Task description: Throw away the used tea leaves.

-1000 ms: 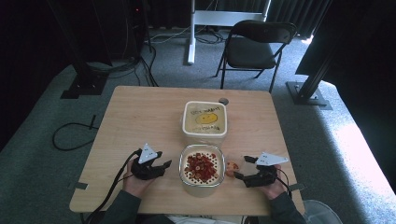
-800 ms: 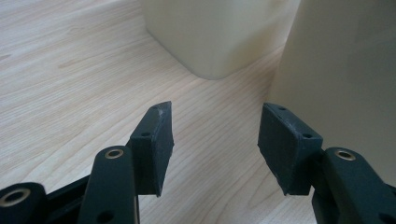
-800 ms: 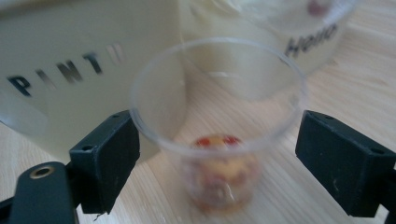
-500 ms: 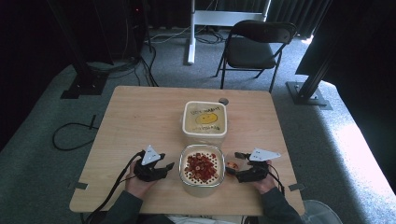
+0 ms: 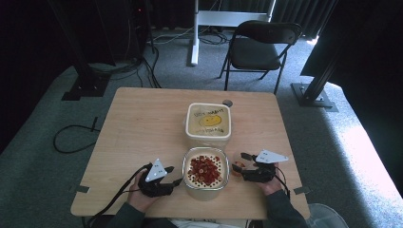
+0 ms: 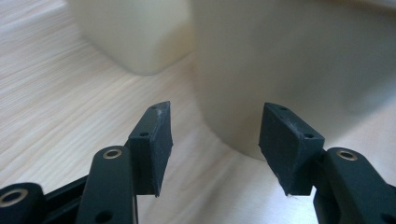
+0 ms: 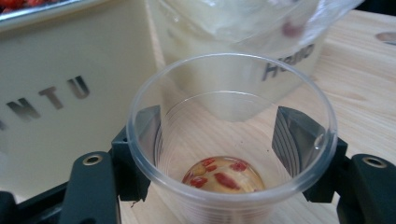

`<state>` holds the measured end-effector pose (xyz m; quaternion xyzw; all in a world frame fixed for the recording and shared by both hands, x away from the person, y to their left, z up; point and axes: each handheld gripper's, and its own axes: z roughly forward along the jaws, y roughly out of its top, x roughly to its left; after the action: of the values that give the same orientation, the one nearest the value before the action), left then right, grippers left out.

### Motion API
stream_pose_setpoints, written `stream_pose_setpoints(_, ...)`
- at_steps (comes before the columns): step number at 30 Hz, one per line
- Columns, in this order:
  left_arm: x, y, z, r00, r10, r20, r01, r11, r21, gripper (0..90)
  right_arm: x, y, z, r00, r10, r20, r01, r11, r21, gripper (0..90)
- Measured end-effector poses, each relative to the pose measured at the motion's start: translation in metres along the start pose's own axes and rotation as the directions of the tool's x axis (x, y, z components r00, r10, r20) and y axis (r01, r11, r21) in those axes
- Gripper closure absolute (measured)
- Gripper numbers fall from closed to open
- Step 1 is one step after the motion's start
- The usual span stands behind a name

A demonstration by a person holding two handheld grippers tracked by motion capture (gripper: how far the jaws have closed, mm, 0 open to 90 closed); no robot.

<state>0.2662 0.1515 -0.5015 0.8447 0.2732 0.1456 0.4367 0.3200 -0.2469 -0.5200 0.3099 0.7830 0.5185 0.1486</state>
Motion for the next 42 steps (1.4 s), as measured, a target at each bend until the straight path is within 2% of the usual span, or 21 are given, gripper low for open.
stream_pose_setpoints(4, -0.005, -0.002, 0.000, 0.9982, 0.026, 0.054, -0.026, 0.9997, -0.006, 42.9, -0.003, 0.001, -0.005, 0.9995, 0.008, 0.031, -0.008, 1.000, -0.011, 32.9)
stream_pose_setpoints(13, -0.010, -0.002, 0.004, 0.9904, 0.063, 0.123, -0.065, 0.9978, 0.009, 41.4, -0.008, 0.002, -0.017, 0.9955, 0.031, 0.090, -0.028, 0.999, -0.028, 33.3)
stream_pose_setpoints(16, -0.009, -0.002, 0.008, 0.9876, 0.063, 0.143, -0.069, 0.9970, 0.035, 41.3, -0.010, 0.002, -0.020, 0.9934, 0.040, 0.108, -0.036, 0.999, -0.033, 33.3)
stream_pose_setpoints(20, -0.011, 0.001, 0.015, 0.9765, 0.095, 0.193, -0.109, 0.9918, 0.066, 40.6, -0.013, 0.002, -0.023, 0.9910, 0.049, 0.124, -0.045, 0.998, -0.039, 33.3)
stream_pose_setpoints(23, -0.011, 0.004, 0.019, 0.9728, 0.117, 0.200, -0.137, 0.9865, 0.089, 35.9, -0.014, 0.002, -0.024, 0.9889, 0.056, 0.138, -0.051, 0.998, -0.041, 33.3)
stream_pose_setpoints(32, -0.010, 0.013, 0.029, 0.9657, 0.158, 0.206, -0.180, 0.9794, 0.092, 36.6, -0.016, 0.002, -0.027, 0.9857, 0.052, 0.160, -0.045, 0.998, -0.049, 33.3)
stream_pose_setpoints(36, -0.011, 0.017, 0.036, 0.9632, 0.167, 0.211, -0.187, 0.9790, 0.081, 38.9, -0.016, 0.004, -0.030, 0.9830, 0.049, 0.177, -0.041, 0.998, -0.049, 33.5)
stream_pose_setpoints(42, -0.012, 0.023, 0.048, 0.9604, 0.168, 0.222, -0.185, 0.9811, 0.058, 40.9, -0.020, 0.006, -0.038, 0.9745, 0.057, 0.217, -0.047, 0.997, -0.053, 33.9)
